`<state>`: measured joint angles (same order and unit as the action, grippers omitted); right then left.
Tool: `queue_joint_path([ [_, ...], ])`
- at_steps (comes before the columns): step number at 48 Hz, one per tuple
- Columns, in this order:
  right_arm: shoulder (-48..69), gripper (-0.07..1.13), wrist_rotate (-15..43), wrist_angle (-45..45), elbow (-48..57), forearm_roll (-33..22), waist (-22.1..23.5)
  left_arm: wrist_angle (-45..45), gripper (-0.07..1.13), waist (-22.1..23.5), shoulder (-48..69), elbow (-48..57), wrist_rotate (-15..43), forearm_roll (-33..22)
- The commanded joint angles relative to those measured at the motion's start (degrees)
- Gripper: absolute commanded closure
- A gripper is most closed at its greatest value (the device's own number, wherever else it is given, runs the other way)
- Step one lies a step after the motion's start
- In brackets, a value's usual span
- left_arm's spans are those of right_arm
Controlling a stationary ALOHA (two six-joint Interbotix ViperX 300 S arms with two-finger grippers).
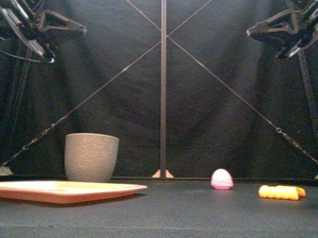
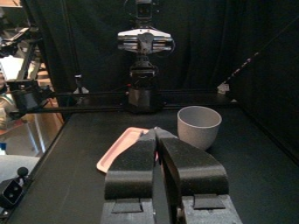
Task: Pick the fries then place it on the pink plate
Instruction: Pick the fries
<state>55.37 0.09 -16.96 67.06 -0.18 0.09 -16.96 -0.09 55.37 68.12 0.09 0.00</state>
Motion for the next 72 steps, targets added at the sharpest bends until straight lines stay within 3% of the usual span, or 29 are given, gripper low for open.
queue_joint_path([
  [1,-2.37,1.05,0.18,0.26,-0.35,0.0,0.53,-0.18,1.08,0.0,-0.88,-1.32,-0.18,-0.09],
  [12,-11.87,1.03,0.0,11.34,-2.99,-3.69,3.25,-0.18,1.06,-0.09,-1.05,-0.7,-0.09,-0.09],
  [18,-16.79,0.91,0.0,18.54,-5.45,-7.38,2.99,-0.09,1.06,-0.44,-1.14,-0.7,-0.09,-0.09],
  [27,-20.74,0.38,0.26,19.95,-7.91,-10.63,-0.44,-0.09,1.06,-0.53,-1.14,-0.7,-0.18,-0.09],
  [32,-21.45,0.05,0.88,19.95,-8.79,-9.84,-1.58,-0.18,1.06,-0.53,-1.14,-0.7,-0.18,-0.09],
  [34,-21.62,-0.02,1.05,19.86,-8.96,-9.14,-1.67,-0.26,1.06,-0.53,-1.14,-0.7,-0.18,-0.09],
  [49,-26.81,0.01,1.14,21.71,-10.37,-6.94,-4.66,-0.7,1.06,-0.79,-1.14,-0.79,-0.18,-0.09],
  [62,-34.45,0.01,-1.76,48.87,-18.81,-9.93,-10.28,-0.7,1.06,-0.97,-1.14,-0.18,-0.26,-0.09],
  [72,-41.92,0.01,-6.68,52.47,-22.68,-10.99,-12.48,-0.97,1.06,-0.88,-1.14,0.7,-0.18,-0.09],
])
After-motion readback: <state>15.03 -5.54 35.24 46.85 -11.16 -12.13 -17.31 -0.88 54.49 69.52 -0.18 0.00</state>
